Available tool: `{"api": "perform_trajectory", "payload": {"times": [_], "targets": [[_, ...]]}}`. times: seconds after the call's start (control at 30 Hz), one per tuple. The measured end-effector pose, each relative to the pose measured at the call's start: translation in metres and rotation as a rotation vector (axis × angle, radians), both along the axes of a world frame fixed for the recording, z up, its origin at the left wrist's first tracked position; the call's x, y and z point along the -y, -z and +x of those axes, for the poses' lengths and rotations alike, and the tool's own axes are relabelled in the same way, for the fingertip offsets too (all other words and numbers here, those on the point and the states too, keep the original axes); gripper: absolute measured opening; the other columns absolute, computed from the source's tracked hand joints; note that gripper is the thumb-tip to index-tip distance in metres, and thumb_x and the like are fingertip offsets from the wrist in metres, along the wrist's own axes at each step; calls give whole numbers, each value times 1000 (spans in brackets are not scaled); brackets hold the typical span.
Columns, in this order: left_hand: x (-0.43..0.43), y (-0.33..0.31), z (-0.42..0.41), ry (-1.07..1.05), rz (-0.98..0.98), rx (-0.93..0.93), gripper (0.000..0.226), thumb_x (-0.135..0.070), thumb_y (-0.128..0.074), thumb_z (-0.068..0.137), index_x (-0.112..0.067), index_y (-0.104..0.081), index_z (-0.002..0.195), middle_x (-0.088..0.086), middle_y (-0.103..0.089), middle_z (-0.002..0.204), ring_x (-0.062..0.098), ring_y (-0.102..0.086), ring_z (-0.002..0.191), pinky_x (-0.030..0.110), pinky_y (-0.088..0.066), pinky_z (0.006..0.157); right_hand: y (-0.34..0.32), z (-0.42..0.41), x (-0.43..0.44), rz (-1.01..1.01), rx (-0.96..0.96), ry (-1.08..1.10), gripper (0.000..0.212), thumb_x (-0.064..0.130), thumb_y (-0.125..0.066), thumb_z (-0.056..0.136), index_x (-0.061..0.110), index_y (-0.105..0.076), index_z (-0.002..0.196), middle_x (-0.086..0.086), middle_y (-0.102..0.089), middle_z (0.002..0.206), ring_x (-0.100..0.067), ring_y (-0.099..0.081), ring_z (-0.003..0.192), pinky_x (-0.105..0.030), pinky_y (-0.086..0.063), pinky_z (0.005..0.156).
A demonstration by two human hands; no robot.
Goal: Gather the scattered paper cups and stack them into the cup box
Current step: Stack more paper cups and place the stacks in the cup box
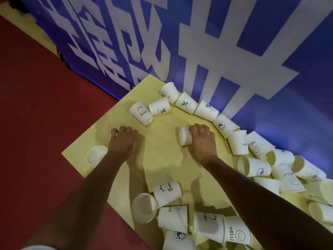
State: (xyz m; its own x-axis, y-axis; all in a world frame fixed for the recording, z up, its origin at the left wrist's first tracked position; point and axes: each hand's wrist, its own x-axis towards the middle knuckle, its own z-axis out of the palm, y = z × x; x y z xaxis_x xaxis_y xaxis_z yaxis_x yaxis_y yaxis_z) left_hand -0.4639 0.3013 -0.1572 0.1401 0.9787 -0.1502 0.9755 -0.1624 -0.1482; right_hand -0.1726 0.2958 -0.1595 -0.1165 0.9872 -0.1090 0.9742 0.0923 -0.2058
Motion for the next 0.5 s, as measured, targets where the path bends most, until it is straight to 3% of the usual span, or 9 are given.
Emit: {"api": "perform_trajectory", "payload": {"times": [0.2,0.5], "targets": [[6,-20,33,-16,-24,167,66,-13,-61,79,-22,-39,142,-1,-45,139,23,-36,129,41,-26,102,6,4,16,11,-15,11,70,32,-78,79,21,-42,138,-5,-54,129,-25,-51,119,-43,-38,106],[35,-44,86,-80,-28,594,76,-25,-74,74,-13,-39,140,9,-48,131,32,-47,116,44,-45,95,-20,25,56,2,-256,230,64,49,-77,77,20,-51,128,-3,-57,115,-24,-55,104,-39,-47,88]]}}
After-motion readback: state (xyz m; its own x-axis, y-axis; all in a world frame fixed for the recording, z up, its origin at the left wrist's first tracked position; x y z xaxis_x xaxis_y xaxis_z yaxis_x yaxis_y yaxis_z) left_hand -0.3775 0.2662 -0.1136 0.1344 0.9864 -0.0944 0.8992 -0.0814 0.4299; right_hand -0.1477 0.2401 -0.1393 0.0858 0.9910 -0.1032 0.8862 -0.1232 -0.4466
